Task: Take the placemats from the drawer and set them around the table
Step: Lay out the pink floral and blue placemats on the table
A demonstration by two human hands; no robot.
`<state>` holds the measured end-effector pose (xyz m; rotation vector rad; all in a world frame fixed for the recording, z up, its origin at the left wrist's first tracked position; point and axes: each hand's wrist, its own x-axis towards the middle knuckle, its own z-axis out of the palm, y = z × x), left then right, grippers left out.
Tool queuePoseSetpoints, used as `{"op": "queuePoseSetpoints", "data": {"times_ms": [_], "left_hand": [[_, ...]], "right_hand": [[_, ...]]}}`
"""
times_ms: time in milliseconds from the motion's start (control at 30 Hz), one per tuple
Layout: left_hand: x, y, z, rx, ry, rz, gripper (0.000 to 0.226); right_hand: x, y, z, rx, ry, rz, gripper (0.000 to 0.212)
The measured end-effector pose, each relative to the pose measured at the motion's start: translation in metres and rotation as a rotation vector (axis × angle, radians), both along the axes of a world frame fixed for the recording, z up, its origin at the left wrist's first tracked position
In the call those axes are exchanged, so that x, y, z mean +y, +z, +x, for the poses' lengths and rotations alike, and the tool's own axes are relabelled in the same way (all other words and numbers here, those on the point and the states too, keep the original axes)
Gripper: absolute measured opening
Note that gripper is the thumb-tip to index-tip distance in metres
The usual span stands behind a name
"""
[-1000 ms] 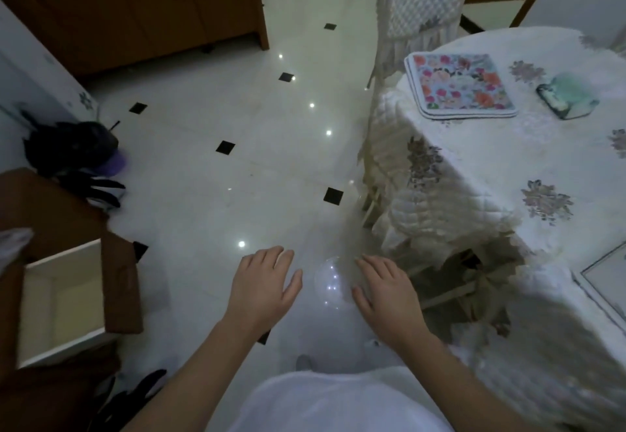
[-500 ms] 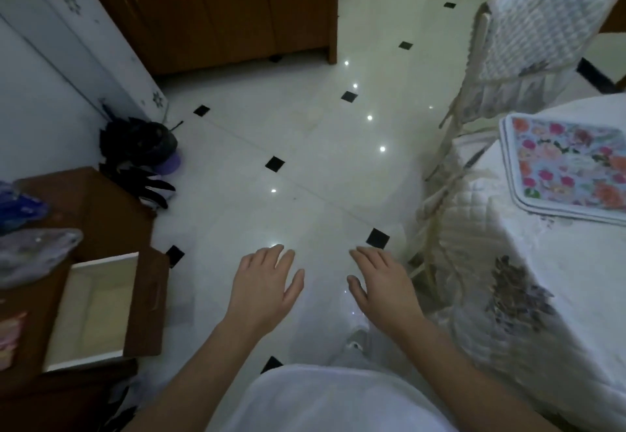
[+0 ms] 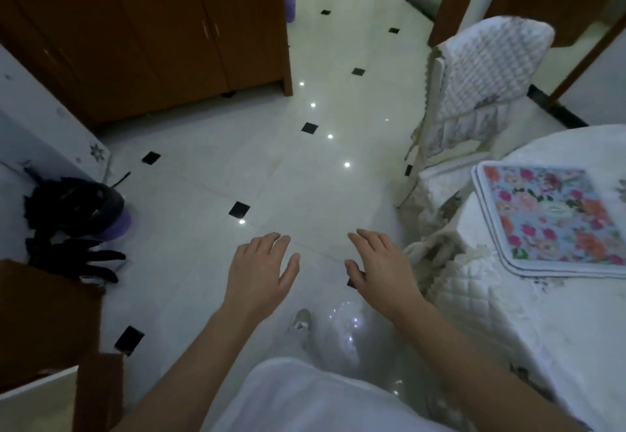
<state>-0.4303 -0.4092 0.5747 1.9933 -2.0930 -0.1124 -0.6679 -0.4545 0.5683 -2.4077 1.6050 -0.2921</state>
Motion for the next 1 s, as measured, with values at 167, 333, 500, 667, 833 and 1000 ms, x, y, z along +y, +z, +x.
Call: {"op": "queuePoseSetpoints", "data": {"times_ms": [167, 333, 500, 667, 833, 1000], "left_hand": [[-0.117, -0.012, -0.025, 0.068, -0.323, 0.052, 0.05], [-0.209, 0.0, -0.109, 0.068, -0.669, 0.029, 0.051], [-0.26, 0.012, -0.206, 0.095, -0.902, -0.009, 0.046], [-0.292, 0.014, -0.267, 0.091, -1.0, -0.002, 0.045], [-0.327, 0.013, -0.301, 0.065, -1.062, 0.03, 0.051], [-0.368, 0.003, -0.342, 0.059, -1.162, 0.06, 0.049]], "right_hand": [[-0.041, 0.008, -0.041, 0.012, -0.369, -0.003, 0.051], [-0.047, 0.024, -0.106, -0.007, -0.734, -0.021, 0.047], [-0.035, 0.025, -0.162, -0.004, -1.008, -0.014, 0.048], [-0.05, 0.013, -0.204, -0.126, -1.132, -0.013, 0.048], [-0.084, 0.001, -0.234, -0.225, -1.159, 0.017, 0.046], [-0.101, -0.01, -0.263, -0.3, -1.28, 0.046, 0.046]]}}
